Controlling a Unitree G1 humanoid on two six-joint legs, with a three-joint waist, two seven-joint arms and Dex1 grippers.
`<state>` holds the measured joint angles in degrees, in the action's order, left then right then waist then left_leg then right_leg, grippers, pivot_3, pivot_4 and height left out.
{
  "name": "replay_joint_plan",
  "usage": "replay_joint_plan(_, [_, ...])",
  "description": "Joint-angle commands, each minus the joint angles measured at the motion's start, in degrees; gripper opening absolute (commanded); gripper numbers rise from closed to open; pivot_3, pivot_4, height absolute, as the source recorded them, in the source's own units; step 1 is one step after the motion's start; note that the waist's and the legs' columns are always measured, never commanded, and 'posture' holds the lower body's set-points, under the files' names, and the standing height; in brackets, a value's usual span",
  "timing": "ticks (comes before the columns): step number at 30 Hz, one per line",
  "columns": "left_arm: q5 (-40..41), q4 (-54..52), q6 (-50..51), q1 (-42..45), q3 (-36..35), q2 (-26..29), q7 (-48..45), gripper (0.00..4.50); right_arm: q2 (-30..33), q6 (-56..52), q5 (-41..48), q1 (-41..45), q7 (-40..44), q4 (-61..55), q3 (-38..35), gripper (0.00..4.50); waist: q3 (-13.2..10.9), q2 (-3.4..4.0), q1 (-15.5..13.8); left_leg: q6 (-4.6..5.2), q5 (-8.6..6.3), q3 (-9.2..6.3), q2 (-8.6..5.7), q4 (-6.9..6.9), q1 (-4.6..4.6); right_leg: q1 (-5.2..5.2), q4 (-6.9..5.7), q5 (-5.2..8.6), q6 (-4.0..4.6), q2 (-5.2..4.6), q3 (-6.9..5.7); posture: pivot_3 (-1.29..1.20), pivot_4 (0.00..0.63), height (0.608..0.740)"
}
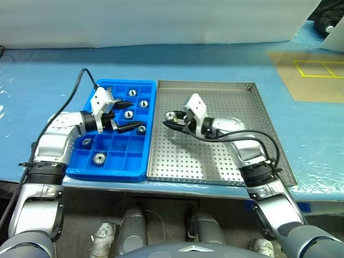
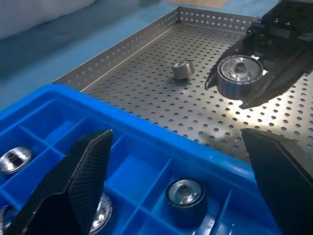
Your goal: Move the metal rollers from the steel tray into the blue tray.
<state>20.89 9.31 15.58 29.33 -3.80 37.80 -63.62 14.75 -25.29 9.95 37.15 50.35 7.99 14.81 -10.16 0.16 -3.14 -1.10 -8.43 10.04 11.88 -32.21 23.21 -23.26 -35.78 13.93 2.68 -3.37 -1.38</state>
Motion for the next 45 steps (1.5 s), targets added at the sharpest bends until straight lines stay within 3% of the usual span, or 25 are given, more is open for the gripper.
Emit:
replay_joint_plan(1, [2.7,-8.5,3.4,-5.1,-4.0,3.4,0.9,4.50,-3.3,2.1,0.9,3.4,3.9,4.1,2.7,1.69,0.0,-0.01,-0.2,0.00,0.00,0.00,0.01,0.01,0.02,-0.01,0.02,0.00,0.00,-0.01,0.00,0.11,0.150,0.740])
replay_joint_plan(14, [10.4,-33.0,15.0,-27.6,-12.0,5.0,9.4,4.50,-7.2,3.0,0.2,4.7,17.0,9.3,10.4,1.69,0.0,-0.04,-4.1,-0.02,-0.01,-0.20,0.12,0.18,0.03,-0.06,0.04,0.03,0.02,-0.02,-0.10,0.31,0.150,0.740])
replay_joint_plan(20, [11.2,-34.1,15.5,-30.5,-13.2,6.2,10.0,4.50,-4.6,4.3,-0.3,5.2,22.9,8.5,12.5,1.69,0.0,-0.04,-6.2,-0.17,0.08,-0.25,0.13,0.41,-0.10,-0.04,0.03,0.05,0.01,-0.01,-0.10,0.35,0.150,0.740])
replay_joint_plan(26, [11.5,-34.8,15.5,-30.1,-11.9,5.5,11.5,4.50,-5.3,8.3,-2.6,5.2,21.9,11.3,13.1,1.69,0.0,-0.05,-6.9,-0.19,0.10,-0.38,0.13,0.41,-0.10,-0.07,0.06,0.05,0.00,0.02,-0.06,0.34,0.150,0.740])
replay_joint_plan(33, [10.9,-32.2,14.5,-27.4,-10.3,5.9,10.6,4.50,-4.8,7.3,-2.6,5.0,18.8,11.4,10.8,4.03,0.0,-0.05,-7.0,-0.26,0.14,-0.39,0.11,0.44,-0.10,-0.07,0.02,0.05,0.01,0.01,-0.06,0.29,0.150,0.740])
replay_joint_plan(40, [9.8,-27.9,12.6,-21.9,-6.4,5.3,9.0,4.50,-2.1,5.4,-0.1,4.5,15.8,7.8,5.3,4.03,0.0,-0.06,-7.1,-0.50,0.29,-0.28,0.04,0.42,-0.08,-0.05,0.01,0.04,-0.01,0.00,-0.06,0.23,0.150,0.740])
replay_joint_plan(45, [8.3,-22.3,10.1,-16.0,-2.0,3.1,7.3,4.50,-2.0,0.3,4.8,5.2,8.1,3.2,-4.5,4.03,0.0,-0.06,-6.7,-0.59,0.35,-0.20,0.02,0.42,-0.09,-0.08,-0.05,0.03,-0.01,0.08,-0.05,0.14,0.150,0.740])
